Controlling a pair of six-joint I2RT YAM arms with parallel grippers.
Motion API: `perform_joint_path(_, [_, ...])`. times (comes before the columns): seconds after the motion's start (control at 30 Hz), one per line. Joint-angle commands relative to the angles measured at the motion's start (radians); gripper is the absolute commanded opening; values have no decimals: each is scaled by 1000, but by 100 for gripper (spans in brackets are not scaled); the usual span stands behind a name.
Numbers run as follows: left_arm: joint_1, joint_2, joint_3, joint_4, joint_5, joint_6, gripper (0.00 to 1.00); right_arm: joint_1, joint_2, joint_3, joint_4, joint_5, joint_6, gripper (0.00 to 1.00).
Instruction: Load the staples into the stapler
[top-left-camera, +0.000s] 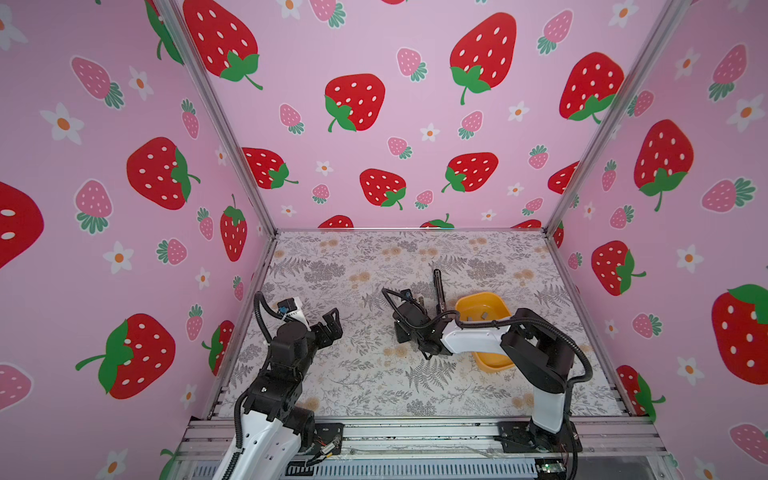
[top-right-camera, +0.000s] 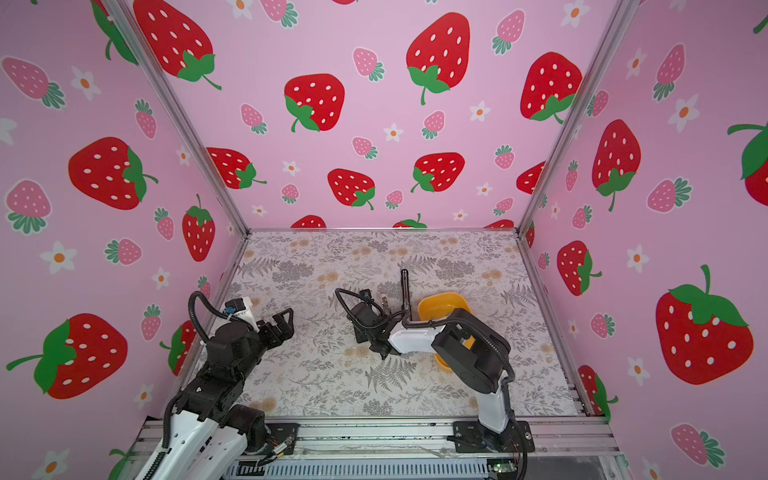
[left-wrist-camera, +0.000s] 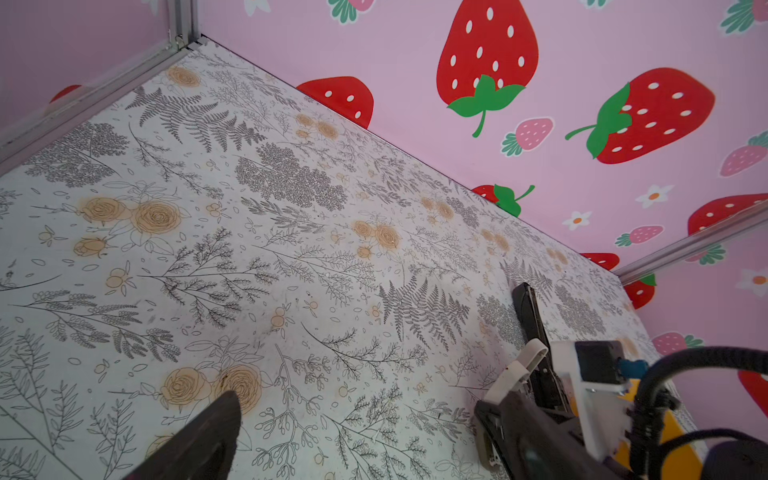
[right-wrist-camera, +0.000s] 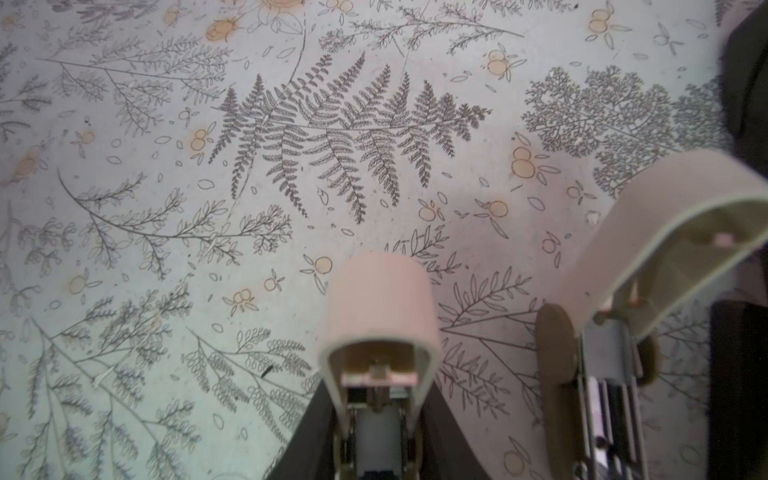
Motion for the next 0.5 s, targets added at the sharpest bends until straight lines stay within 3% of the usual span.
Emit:
perform_joint_path(0.0, [7, -18, -2, 36, 41, -21, 99, -6, 27, 34, -32, 51, 19, 17])
perform_joint_path(0.27, [8, -18, 22, 39, 38, -28, 99, 12, -112, -9, 7, 38, -2, 72])
perform_joint_path(0.47, [8, -19, 50, 33, 100, -76, 99, 42, -288, -69, 24, 60, -15, 82])
